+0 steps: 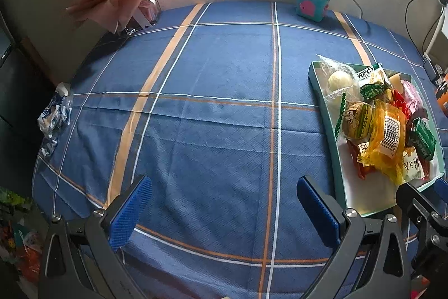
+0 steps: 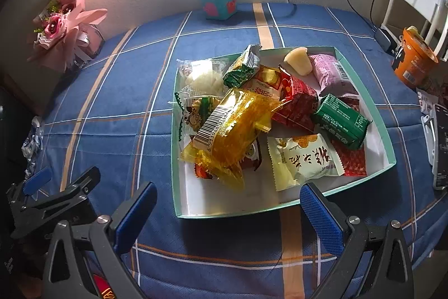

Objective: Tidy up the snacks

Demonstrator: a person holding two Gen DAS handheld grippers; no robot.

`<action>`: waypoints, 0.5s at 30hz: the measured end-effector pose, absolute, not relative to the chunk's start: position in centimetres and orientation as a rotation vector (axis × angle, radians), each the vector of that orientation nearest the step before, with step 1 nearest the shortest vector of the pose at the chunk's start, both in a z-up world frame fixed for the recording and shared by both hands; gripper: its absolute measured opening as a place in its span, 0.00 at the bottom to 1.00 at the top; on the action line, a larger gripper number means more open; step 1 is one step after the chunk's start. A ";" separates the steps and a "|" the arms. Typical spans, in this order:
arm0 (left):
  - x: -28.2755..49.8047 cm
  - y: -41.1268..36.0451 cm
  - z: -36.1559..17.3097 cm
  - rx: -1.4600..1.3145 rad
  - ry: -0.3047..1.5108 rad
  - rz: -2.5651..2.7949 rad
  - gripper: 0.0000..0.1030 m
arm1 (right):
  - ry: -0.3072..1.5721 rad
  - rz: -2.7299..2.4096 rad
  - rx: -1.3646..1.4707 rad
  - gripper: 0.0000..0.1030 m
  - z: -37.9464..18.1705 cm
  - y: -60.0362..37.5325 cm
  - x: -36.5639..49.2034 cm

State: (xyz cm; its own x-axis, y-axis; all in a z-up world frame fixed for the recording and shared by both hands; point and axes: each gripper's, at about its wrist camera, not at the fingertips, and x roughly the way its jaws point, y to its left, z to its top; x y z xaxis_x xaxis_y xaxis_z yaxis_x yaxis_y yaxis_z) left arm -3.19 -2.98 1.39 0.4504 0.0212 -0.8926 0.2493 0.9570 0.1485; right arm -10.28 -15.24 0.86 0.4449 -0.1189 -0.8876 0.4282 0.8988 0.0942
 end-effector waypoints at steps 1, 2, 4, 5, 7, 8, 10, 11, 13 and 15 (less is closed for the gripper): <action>-3.3 -2.9 1.5 0.274 1.097 -0.143 1.00 | 1.060 -0.347 0.327 1.00 0.9 -15.2 -10.4; -3.3 -2.8 1.6 0.273 1.095 -0.142 1.00 | 1.060 -0.347 0.327 1.00 0.9 -15.2 -10.4; -3.5 -2.7 1.8 0.273 1.090 -0.139 1.00 | 1.059 -0.348 0.327 1.00 1.0 -15.3 -10.5; -3.6 -2.6 1.9 0.273 1.087 -0.138 1.00 | 1.058 -0.348 0.327 1.00 1.0 -15.3 -10.5; -3.7 -2.5 2.1 0.272 1.082 -0.140 1.00 | 1.055 -0.351 0.329 1.00 1.1 -15.2 -10.6; -3.7 -2.5 2.1 0.271 1.080 -0.141 1.00 | 1.054 -0.352 0.329 1.00 1.1 -15.2 -10.7; -3.8 -2.4 2.3 0.272 1.077 -0.141 1.00 | 1.052 -0.353 0.329 1.00 1.2 -15.2 -10.8; -3.8 -2.4 2.3 0.273 1.076 -0.140 1.00 | 1.052 -0.353 0.330 1.00 1.3 -15.2 -10.8; -3.8 -2.4 2.3 0.274 1.075 -0.140 1.00 | 1.049 -0.353 0.331 1.00 1.3 -15.2 -10.8; -3.8 -2.5 2.3 0.276 1.076 -0.143 1.00 | 1.049 -0.351 0.332 1.00 1.3 -15.2 -10.8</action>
